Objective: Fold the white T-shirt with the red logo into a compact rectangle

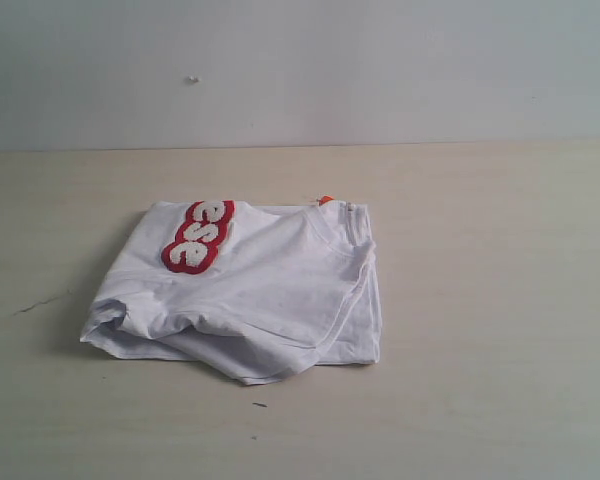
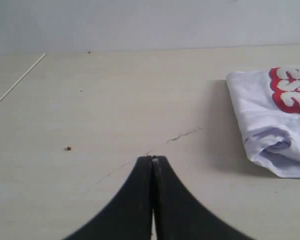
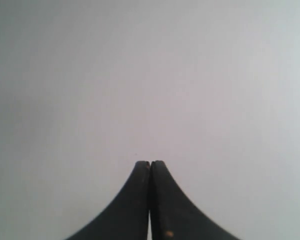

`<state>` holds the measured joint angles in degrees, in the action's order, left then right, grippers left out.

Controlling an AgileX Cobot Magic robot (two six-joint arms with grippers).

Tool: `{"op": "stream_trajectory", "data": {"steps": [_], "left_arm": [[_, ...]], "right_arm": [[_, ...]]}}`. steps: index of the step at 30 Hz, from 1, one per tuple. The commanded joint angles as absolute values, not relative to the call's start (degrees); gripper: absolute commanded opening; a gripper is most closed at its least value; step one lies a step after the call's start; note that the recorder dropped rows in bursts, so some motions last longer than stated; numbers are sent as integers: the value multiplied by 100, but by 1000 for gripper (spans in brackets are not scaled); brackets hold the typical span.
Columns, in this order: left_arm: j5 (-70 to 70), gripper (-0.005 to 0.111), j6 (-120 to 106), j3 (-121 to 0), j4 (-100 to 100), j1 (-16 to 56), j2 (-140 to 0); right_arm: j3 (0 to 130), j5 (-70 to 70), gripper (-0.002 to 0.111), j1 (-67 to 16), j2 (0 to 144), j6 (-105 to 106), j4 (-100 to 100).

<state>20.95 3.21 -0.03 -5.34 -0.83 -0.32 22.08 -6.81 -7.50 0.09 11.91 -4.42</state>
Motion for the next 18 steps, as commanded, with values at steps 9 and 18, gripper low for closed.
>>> {"op": "stream_trajectory", "data": {"steps": [9, 18], "left_arm": [[2061, 0, 350, 0, -469, -92, 0], [2061, 0, 350, 0, -469, -92, 0]], "right_arm": [[1064, -290, 0, 669, 0, 442, -512], [0, -94, 0, 669, 0, 139, -500]]}}
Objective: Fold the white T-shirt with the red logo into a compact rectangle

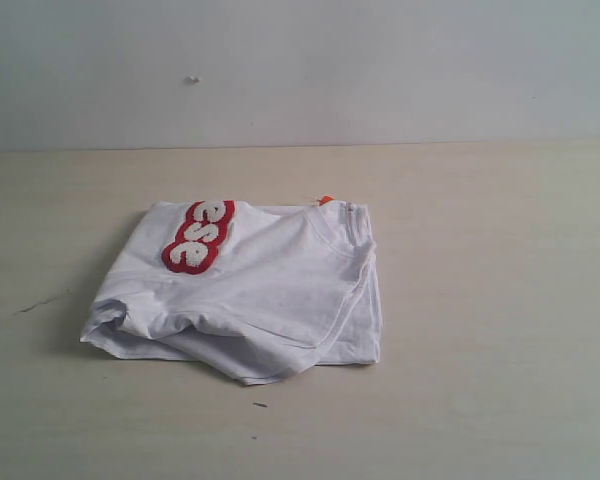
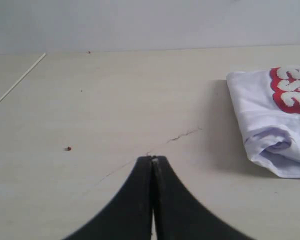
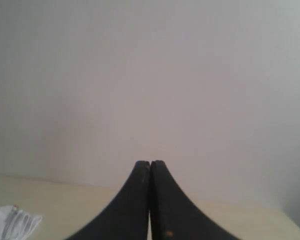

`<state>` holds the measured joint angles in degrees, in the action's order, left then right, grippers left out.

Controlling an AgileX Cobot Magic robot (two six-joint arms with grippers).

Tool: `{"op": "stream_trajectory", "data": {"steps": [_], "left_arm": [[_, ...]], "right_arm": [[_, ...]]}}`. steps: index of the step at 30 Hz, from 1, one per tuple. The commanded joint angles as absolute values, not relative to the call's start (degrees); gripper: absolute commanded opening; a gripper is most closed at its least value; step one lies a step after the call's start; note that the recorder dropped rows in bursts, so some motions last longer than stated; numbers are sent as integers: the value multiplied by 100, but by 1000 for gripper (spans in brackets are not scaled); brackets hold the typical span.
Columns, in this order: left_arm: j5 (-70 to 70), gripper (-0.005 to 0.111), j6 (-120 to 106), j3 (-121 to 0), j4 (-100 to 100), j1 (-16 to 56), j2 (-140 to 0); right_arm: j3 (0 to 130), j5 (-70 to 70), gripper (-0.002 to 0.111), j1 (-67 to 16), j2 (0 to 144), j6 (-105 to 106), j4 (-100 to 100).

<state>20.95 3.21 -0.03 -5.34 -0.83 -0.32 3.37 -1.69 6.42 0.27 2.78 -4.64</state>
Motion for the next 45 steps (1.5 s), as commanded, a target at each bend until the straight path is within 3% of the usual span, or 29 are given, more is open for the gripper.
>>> {"op": "stream_trajectory", "data": {"steps": [1, 9, 45], "left_arm": [[2061, 0, 350, 0, -469, -92, 0], [2061, 0, 350, 0, -469, -92, 0], [2061, 0, 350, 0, -469, -92, 0]], "right_arm": [[0, -94, 0, 669, 0, 122, -500], [0, 1550, 0, 669, 0, 93, -491], [0, 1535, 0, 669, 0, -168, -475]]}}
